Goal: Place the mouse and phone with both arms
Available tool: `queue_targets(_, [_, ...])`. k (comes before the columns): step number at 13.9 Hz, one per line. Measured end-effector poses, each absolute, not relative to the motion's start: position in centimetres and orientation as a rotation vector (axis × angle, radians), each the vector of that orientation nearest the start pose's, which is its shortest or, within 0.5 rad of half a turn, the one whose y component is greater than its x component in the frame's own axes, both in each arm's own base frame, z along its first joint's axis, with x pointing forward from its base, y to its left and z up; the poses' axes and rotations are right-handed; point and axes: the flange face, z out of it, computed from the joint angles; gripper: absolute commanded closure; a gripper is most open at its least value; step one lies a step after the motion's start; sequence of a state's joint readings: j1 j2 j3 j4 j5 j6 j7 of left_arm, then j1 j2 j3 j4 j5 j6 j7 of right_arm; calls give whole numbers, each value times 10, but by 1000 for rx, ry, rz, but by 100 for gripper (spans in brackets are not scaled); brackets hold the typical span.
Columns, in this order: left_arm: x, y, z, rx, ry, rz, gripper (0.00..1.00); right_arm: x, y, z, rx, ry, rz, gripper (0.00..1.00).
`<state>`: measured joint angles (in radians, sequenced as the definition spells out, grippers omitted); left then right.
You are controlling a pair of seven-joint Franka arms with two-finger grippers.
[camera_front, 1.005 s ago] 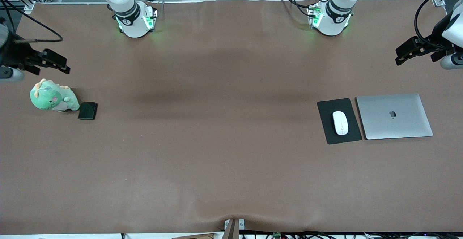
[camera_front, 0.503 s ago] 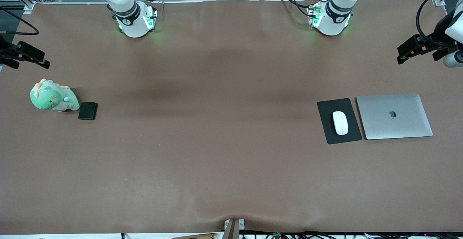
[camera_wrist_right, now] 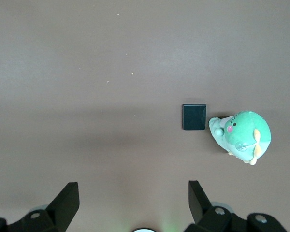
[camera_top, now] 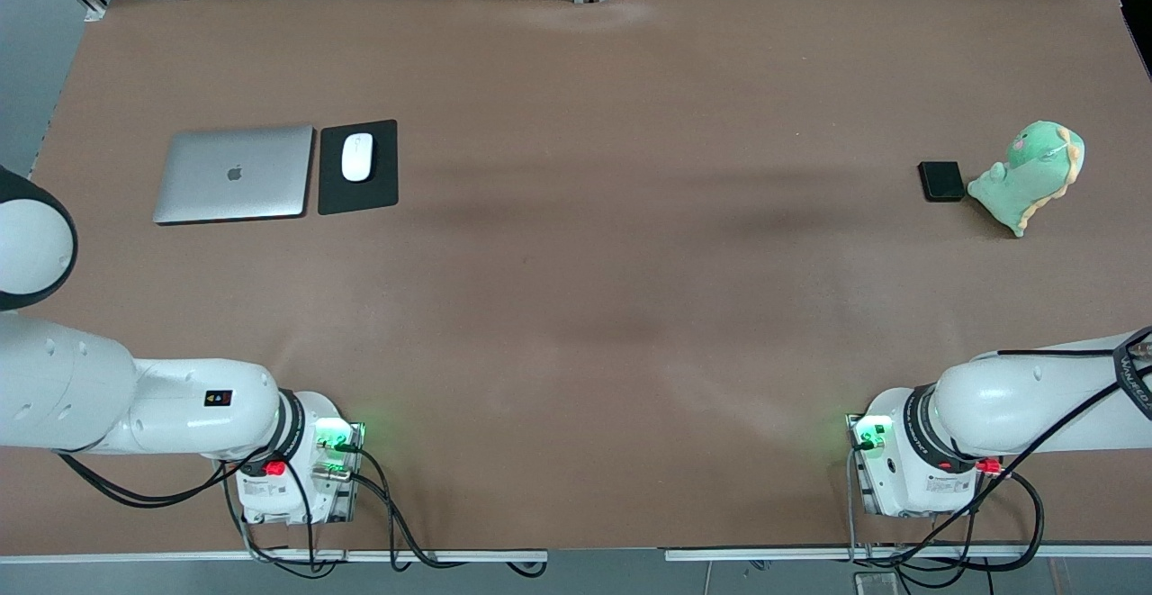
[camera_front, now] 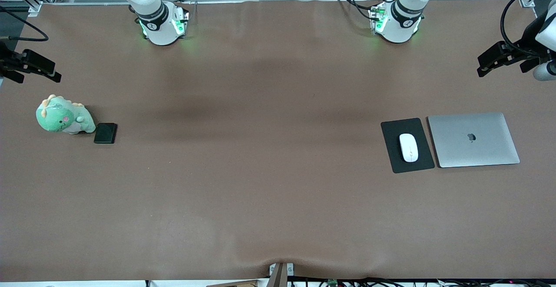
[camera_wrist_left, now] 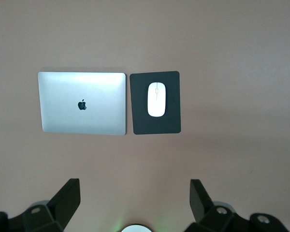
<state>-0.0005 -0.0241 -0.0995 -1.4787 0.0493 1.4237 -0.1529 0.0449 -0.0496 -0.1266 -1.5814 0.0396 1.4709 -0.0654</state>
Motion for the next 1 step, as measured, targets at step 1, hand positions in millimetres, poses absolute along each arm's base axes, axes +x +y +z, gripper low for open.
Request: queue_targets(1, [529, -48, 668, -3085, -92, 38, 0, 527, -40, 638, -3090, 19, 88, 0])
